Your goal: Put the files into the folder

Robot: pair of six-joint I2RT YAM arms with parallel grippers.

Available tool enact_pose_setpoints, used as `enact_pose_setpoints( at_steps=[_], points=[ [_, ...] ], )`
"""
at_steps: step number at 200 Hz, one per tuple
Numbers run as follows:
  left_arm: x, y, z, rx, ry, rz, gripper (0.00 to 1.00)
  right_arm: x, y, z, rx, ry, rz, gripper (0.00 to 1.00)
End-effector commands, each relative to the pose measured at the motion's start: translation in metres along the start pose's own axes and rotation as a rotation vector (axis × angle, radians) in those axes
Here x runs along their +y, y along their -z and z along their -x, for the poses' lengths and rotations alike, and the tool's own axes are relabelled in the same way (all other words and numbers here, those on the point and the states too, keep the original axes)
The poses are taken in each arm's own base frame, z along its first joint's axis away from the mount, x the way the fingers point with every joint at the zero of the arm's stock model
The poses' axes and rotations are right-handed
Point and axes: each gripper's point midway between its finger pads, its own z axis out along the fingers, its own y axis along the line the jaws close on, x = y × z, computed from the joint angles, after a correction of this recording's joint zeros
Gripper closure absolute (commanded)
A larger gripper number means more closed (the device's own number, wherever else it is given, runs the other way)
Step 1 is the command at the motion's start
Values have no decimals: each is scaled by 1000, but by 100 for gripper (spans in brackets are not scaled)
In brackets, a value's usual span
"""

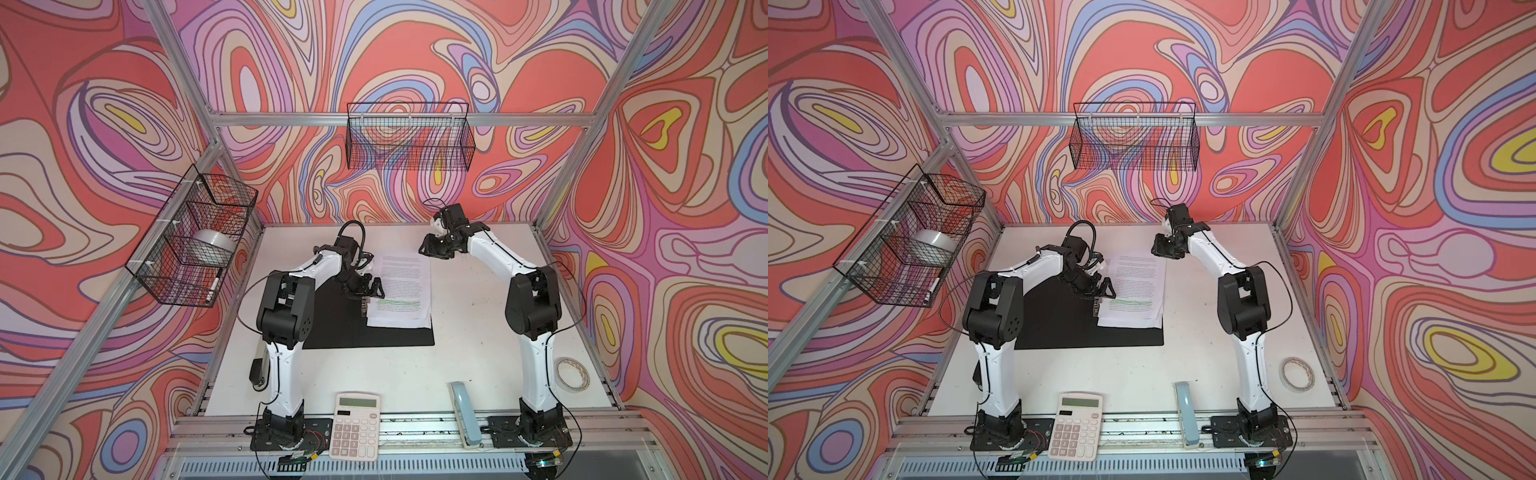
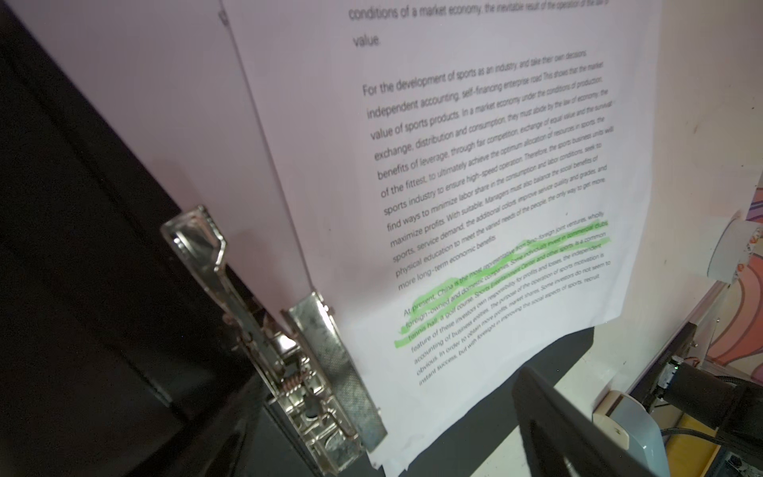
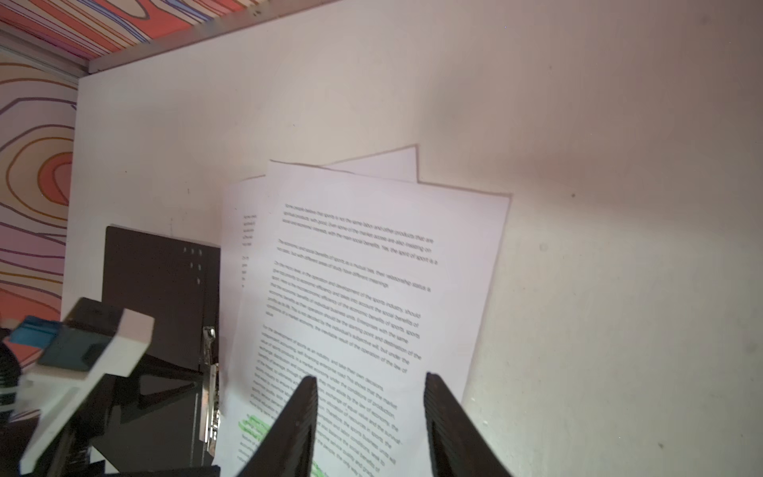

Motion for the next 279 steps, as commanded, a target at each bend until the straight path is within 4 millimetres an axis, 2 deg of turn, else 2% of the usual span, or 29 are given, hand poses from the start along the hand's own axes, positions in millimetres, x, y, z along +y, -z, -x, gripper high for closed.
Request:
enact_pose_setpoints(
  at_steps=[1,24,75,129,155,183,204,238,279],
  points=[
    [-2,-23,-22,72,11,-13,5,-3,-31,-11,42,17,-29,55],
    [-5,-29,-34,97,12,-7,5,0,-48,-4,23,10,-17,55],
    [-22,-33,-56,161,134,-101,6,-2,-82,12,-18,4,-25,55],
    [-30,-20,-68,148,106,-91,5,-11,-112,21,-56,-19,-34,54],
    [-31,-8,-59,118,85,-85,5,-12,-129,14,-35,-45,-7,54],
    [-21,11,-40,63,124,-97,5,-14,-139,6,-13,-67,18,54],
    [-13,27,-30,39,168,-128,5,-12,-141,0,5,-67,38,54],
    [2,49,-16,-12,169,-120,5,-11,-142,-20,97,-57,54,54],
    [8,61,-5,-54,160,-103,5,-9,-133,-43,206,-48,66,54]
  ],
)
